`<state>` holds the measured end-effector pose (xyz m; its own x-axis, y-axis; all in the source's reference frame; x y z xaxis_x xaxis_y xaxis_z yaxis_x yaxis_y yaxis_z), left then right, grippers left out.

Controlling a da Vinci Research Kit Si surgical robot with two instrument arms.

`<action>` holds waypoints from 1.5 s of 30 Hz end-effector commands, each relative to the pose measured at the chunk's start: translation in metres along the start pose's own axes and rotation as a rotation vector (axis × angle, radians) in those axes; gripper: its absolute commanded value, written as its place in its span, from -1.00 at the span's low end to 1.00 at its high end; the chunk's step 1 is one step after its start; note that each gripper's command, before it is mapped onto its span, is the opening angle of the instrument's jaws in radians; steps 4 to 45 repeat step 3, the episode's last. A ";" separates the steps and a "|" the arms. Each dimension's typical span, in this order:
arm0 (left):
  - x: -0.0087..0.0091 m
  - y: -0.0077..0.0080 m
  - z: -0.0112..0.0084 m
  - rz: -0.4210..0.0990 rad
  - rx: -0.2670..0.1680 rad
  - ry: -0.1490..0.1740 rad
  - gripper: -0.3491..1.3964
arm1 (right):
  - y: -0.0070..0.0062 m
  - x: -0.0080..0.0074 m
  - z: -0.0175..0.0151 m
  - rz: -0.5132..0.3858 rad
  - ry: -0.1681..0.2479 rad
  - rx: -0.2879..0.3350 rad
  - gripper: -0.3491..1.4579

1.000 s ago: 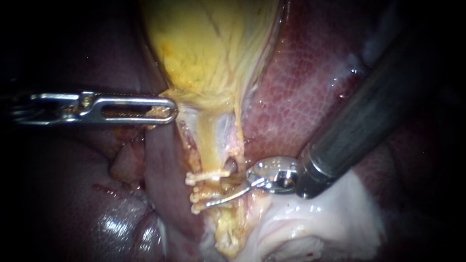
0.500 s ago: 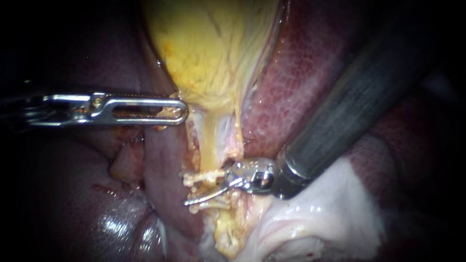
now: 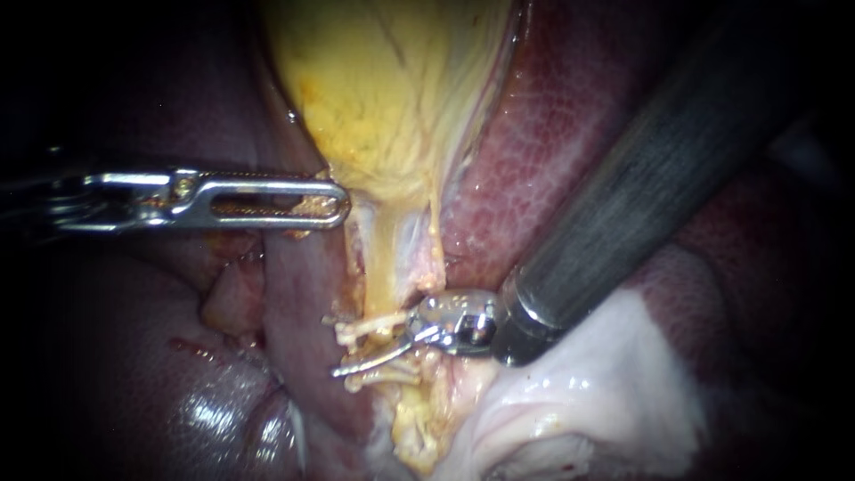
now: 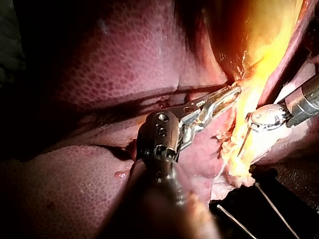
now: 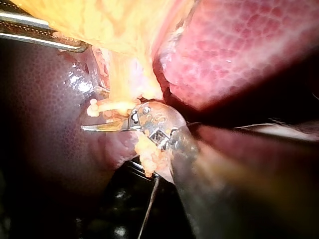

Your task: Go to the cutting position left tube

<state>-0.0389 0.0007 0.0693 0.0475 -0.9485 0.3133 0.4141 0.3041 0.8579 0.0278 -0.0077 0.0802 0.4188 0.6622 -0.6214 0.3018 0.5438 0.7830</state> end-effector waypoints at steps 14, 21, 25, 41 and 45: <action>0.0000 0.0000 0.0000 0.000 0.002 0.001 -1.00 | 0.0001 -0.0001 -0.0001 0.006 -0.001 0.003 0.95; 0.0000 0.0000 0.0000 0.000 0.002 0.001 -1.00 | 0.0001 -0.0001 -0.0001 0.006 -0.001 0.003 0.95; 0.0000 0.0000 0.0000 0.000 0.002 0.001 -1.00 | 0.0001 -0.0001 -0.0001 0.006 -0.001 0.003 0.95; 0.0000 0.0000 0.0000 0.000 0.002 0.001 -1.00 | 0.0001 -0.0001 -0.0001 0.006 -0.001 0.003 0.95; 0.0000 0.0000 0.0000 0.000 0.002 0.001 -1.00 | 0.0001 -0.0001 -0.0001 0.006 -0.001 0.003 0.95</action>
